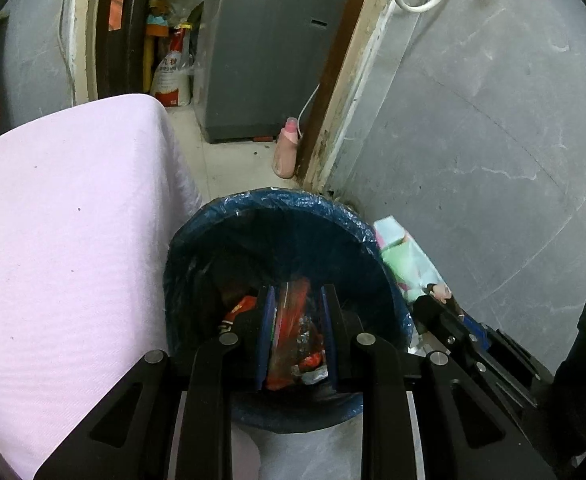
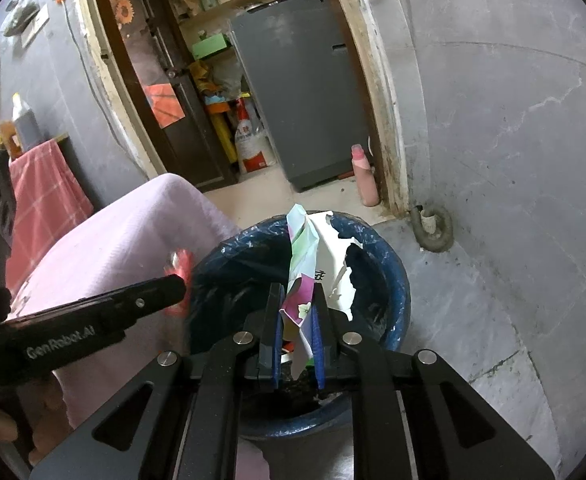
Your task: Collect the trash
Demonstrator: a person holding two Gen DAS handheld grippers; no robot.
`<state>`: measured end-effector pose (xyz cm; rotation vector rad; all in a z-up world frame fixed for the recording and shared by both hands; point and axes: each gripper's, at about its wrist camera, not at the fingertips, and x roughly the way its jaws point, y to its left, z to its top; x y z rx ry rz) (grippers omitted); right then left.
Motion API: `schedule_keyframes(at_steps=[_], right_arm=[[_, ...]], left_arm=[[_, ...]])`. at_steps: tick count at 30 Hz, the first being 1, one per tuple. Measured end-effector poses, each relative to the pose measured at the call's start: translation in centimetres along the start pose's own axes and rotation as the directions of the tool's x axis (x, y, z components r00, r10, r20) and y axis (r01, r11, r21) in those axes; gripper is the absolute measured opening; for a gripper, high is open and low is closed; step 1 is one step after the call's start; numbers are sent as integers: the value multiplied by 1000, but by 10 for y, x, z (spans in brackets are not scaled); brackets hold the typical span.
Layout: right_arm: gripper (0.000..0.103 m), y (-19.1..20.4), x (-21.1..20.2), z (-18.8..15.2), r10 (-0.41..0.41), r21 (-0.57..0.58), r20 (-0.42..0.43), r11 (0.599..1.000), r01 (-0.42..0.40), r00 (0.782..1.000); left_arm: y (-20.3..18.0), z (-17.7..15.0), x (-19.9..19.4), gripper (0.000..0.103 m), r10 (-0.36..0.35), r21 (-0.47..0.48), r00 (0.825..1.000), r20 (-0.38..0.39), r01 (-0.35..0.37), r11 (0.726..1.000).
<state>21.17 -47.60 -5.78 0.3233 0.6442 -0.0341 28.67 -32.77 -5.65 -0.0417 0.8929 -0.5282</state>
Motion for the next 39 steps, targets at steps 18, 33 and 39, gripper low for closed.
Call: schedule_keyframes(at_steps=[18,33,39], right_arm=[[41,18,-46,19,-27,-28,163,999,32,986],[87,70,-111,26,-17,-99,326,994,52,945],[103,88,-134,23,-7,-97,359,994,45,933]], left_arm=[[17,14,-72,40,38,-66,976,213,-24,998],[39,-10,-164,89,98,-61,904,417,-80,995],[45,-23,-196,98,118,-53,883,455,-106,993]])
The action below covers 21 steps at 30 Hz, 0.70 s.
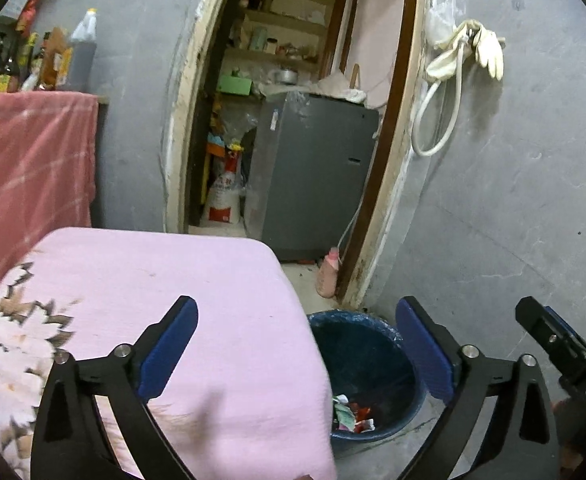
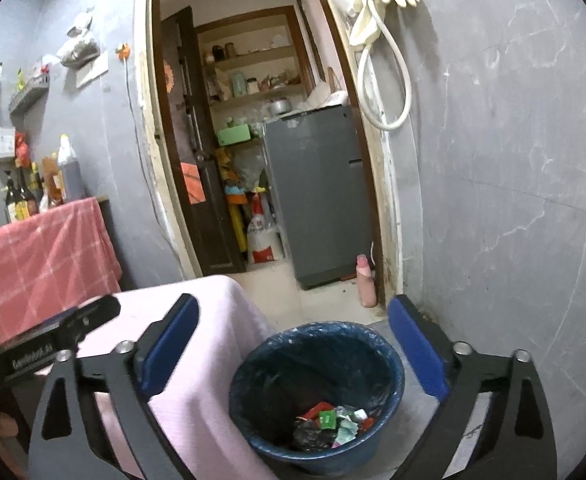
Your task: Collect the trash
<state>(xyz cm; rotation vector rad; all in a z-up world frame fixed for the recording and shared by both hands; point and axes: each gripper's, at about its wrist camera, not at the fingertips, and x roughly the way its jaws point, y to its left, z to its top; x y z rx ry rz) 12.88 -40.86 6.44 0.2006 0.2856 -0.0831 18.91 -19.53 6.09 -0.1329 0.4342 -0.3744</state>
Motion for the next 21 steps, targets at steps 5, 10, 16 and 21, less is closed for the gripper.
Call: schedule_keyframes(at_steps=[5,10,16,21], right_arm=[[103,14,-20,0,3,-11,13,1000,-3,1000],[103,33,-41,-2,13,-33,26,999,-12,1000],[103,53,-71,-9,19,-38,46,999,-17,999],[103,68,-95,-20,25,-46,58,999,-22,998]], left_arm=[[11,1,-31,99,5,7,1000,19,-6,1000],[20,-3,-61,99,20,15,999,34,-21,1000],[34,-17,-100,99,56,16,997,56,-57,998],[45,-30,-128,99,72,14,995,65,-73,997]])
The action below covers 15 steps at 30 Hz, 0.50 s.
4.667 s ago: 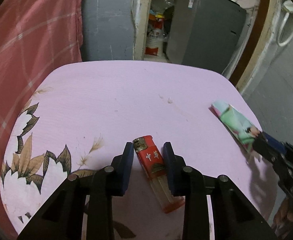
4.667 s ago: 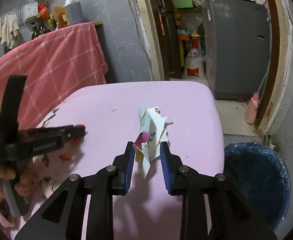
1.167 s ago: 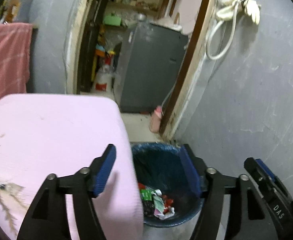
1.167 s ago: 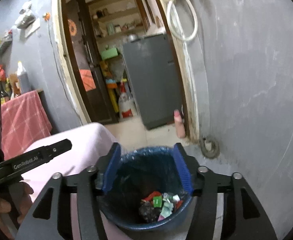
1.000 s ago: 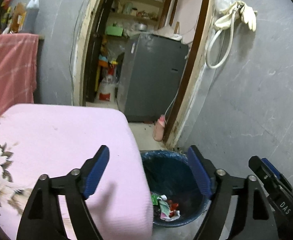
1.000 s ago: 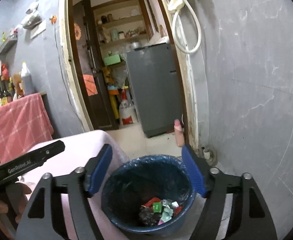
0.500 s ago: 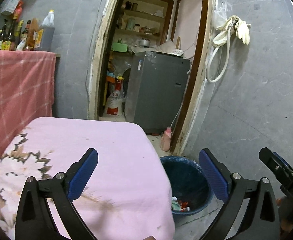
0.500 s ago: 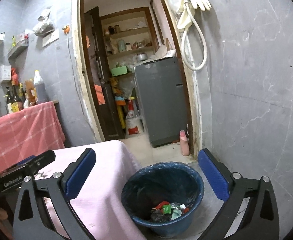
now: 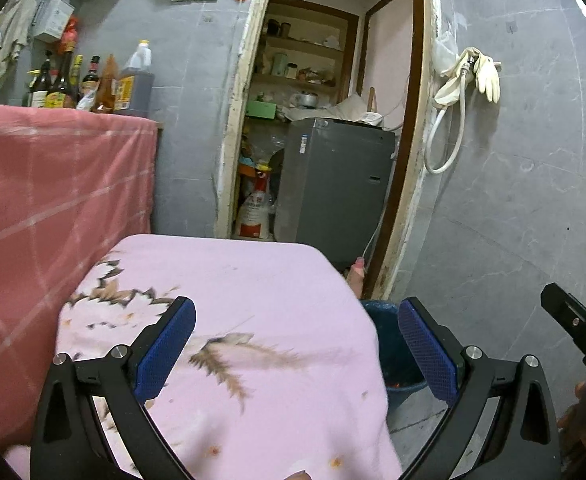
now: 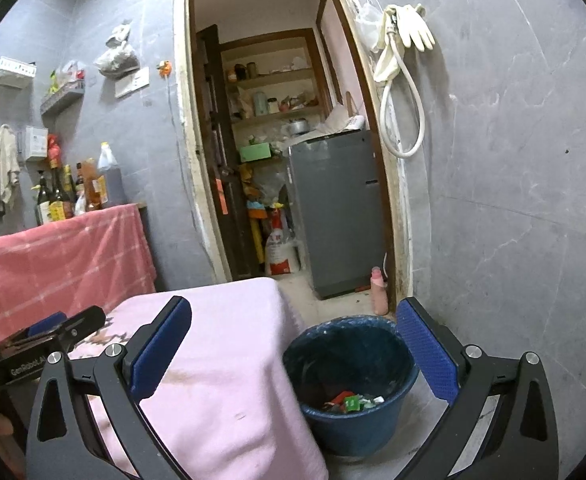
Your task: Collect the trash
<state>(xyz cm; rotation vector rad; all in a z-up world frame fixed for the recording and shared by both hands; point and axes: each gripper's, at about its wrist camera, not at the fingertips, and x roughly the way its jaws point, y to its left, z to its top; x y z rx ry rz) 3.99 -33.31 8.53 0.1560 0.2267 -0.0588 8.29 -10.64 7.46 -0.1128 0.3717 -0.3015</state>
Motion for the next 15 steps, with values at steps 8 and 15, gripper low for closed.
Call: schedule_keyframes(at_steps=[8,15], right_arm=[[103,20,-30,-14,11,-3,6,1000,-11,1000],[103,37,-55,-36,-7,-47,3,999,7,1000]], left_arm=[[16,-21,-40,99,31,12,999,10,-32,999],[20,-46,-66,99,46,34,999,1,-46,998]])
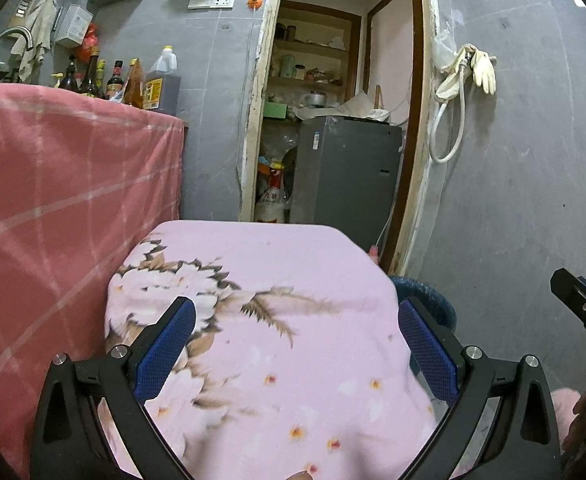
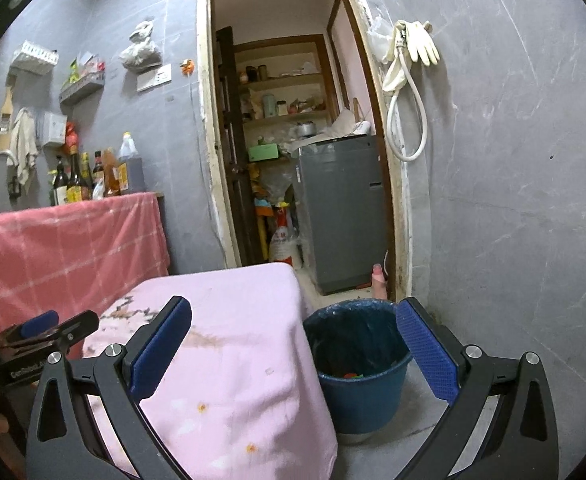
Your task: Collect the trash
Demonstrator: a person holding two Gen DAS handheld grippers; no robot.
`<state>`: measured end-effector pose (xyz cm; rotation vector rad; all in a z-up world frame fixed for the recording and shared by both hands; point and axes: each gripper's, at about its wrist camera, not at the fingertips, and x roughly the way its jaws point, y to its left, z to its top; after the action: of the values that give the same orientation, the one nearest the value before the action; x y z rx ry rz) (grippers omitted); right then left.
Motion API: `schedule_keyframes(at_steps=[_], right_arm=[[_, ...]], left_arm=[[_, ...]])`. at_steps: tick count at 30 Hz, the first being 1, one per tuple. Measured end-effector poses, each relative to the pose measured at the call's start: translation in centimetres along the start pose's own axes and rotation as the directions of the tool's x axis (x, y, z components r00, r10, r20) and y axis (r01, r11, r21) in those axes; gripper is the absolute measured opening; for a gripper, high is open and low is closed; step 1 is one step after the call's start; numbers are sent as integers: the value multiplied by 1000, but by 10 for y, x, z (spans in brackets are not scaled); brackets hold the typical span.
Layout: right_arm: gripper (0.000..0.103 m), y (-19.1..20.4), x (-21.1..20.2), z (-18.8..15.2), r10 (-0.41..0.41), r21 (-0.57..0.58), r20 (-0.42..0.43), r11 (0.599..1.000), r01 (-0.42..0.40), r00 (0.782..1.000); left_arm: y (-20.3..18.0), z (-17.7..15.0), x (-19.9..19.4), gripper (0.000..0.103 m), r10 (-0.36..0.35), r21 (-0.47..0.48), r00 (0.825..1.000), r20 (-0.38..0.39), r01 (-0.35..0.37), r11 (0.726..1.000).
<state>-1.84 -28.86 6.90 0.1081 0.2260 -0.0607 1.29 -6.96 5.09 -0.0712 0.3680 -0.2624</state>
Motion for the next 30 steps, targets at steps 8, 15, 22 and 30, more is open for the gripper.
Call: schedule_keyframes(at_steps=[8,15,22,30], right_arm=[[103,13,-14,-28,-22,-41,12,999,22,1000],[103,16,-18,-41,-38,-66,27,997,40,999],[103,15,-18,-52,-38,-64,9,997,38,999],[103,9,-15,-58,-44,-55,-10,998,44,999]], left_arm=[[8,-28,-14,99,27,4,999,22,-27,1000],[10,-40,-20,99,47,18,998,44,-47,999],[15,-51,-23,99,59,16,997,46,-60,998],[18,-55,-21,99,64,17,997,34,-65,998]])
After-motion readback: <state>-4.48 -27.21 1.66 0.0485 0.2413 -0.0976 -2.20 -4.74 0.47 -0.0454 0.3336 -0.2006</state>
